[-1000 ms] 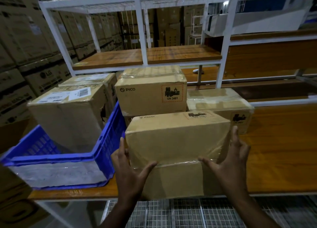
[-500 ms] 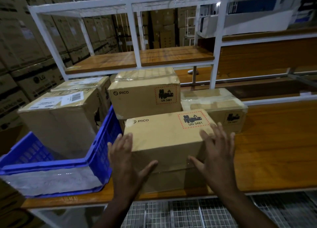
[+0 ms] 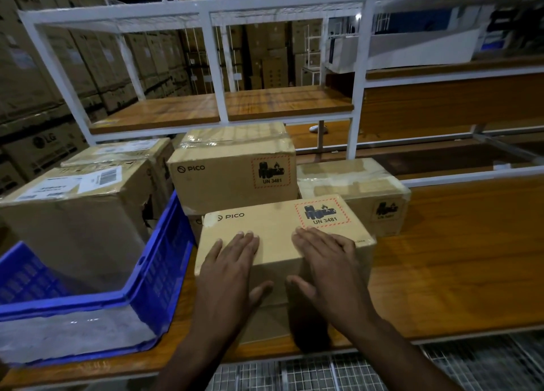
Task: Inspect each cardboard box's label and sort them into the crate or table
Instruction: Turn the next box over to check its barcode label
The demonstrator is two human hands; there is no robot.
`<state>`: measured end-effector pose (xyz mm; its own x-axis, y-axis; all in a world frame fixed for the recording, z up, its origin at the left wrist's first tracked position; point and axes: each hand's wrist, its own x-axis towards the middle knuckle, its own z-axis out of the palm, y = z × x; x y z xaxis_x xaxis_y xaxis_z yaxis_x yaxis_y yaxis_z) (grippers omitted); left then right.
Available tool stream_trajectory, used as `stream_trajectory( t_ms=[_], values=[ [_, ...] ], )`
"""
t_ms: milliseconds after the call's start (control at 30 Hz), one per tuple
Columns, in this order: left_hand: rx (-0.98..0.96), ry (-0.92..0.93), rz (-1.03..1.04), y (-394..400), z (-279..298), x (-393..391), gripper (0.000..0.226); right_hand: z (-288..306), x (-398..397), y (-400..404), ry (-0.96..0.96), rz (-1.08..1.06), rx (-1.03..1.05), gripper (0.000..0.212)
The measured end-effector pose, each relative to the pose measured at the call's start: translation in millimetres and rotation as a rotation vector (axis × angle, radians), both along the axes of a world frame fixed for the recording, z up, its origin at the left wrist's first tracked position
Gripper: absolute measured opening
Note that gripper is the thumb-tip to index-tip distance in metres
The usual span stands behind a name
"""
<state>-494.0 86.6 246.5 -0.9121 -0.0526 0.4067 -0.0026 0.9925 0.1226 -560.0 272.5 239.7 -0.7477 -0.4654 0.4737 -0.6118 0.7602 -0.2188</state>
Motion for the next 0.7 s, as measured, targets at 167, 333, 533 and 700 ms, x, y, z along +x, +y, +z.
stream_trajectory(
  t_ms=[167, 333, 533, 700],
  values=[
    [-0.025, 0.023, 0.01, -3.7, -1.9, -3.5, 0.081, -4.7, -3.1, -3.0, -0.018, -0.006, -0.077, 0.072],
    [0.022, 0.027, -0.005, -2.9, -1.9, -2.8, 0.08, -3.1, -6.8, -1.7, -0.007, -0.005, -0.081, 0.072],
    [-0.05, 0.025, 0.021, -9.6, -2.3, -2.4, 0.086, -3.6, -11.5, 0.7, 0.02, -0.051, 0.045, 0.083],
    [-0.021, 0.033, 0.023, -11.1, -2.8, -2.6, 0.084, -1.6, -12.2, -0.2, 0.021, -0.062, 0.011, 0.08]
  ],
)
